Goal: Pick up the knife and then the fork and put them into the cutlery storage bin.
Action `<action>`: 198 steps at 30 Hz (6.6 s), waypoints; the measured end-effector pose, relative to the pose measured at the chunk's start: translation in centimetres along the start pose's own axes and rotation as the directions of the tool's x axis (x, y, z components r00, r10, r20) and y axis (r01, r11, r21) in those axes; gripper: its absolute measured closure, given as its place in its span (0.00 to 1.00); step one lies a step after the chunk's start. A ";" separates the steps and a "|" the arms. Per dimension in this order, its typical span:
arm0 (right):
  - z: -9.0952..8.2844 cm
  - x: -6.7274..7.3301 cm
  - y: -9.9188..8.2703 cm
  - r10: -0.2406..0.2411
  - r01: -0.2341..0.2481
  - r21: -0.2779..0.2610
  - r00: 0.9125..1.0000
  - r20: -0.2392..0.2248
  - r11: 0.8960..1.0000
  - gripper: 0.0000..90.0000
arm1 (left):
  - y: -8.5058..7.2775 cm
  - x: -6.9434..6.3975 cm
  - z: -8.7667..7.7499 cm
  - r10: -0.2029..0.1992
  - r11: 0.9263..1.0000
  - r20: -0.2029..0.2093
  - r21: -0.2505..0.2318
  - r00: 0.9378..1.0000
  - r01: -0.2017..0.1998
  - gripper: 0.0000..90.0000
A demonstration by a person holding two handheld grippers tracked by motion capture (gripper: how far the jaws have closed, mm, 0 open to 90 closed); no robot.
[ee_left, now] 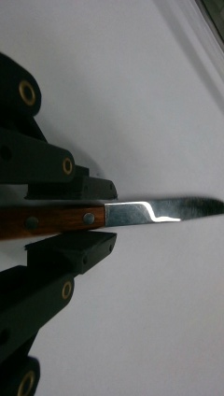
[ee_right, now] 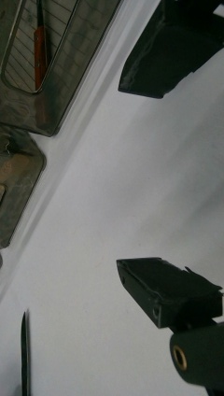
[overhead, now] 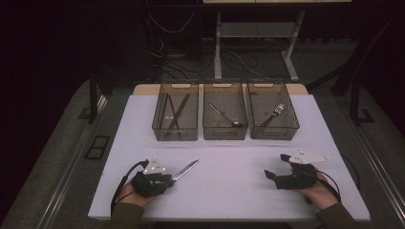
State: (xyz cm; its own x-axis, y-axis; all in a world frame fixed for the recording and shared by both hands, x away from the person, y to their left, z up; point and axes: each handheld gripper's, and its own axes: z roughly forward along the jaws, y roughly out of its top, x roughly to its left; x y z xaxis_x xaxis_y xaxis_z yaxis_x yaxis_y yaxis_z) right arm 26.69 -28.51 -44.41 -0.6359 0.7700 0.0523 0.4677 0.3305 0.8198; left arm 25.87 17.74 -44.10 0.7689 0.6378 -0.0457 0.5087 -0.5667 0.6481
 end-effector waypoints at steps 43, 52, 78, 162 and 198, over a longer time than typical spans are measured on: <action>0.5 1.6 3.8 0.063 -0.069 -0.014 0.970 -0.234 0.998 0.17 | 7.5 -2.8 -0.1 0.062 0.969 0.069 -0.245 0.996 -0.043 0.86; 1.5 1.9 5.5 0.098 -0.112 -0.032 0.950 -0.297 0.993 0.27 | 10.4 -4.5 1.3 0.085 0.952 0.085 -0.301 0.993 -0.056 0.86; 4.3 3.8 7.9 0.186 -0.249 -0.080 0.868 -0.460 0.965 0.61 | 11.3 -7.4 3.2 0.131 0.925 0.067 -0.367 0.989 -0.097 0.86; 4.5 -13.5 14.0 0.162 -0.169 0.062 0.981 0.109 0.984 0.44 | 1.5 0.5 0.5 0.050 0.957 0.142 -0.291 0.989 -0.006 0.00; -1.1 -0.9 0.5 0.041 -0.042 -0.049 0.999 -0.027 0.998 0.11 | 1.6 0.4 0.4 0.065 0.955 0.154 -0.296 0.986 -0.017 0.00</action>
State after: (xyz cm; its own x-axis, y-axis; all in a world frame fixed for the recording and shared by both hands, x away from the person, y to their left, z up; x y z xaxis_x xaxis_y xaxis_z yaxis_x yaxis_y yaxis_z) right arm 26.87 -29.60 -43.41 -0.6326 0.7678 0.1014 0.4634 0.2704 0.8439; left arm 27.12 16.85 -43.42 0.8507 0.5118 -0.1200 0.3584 -0.3977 0.8446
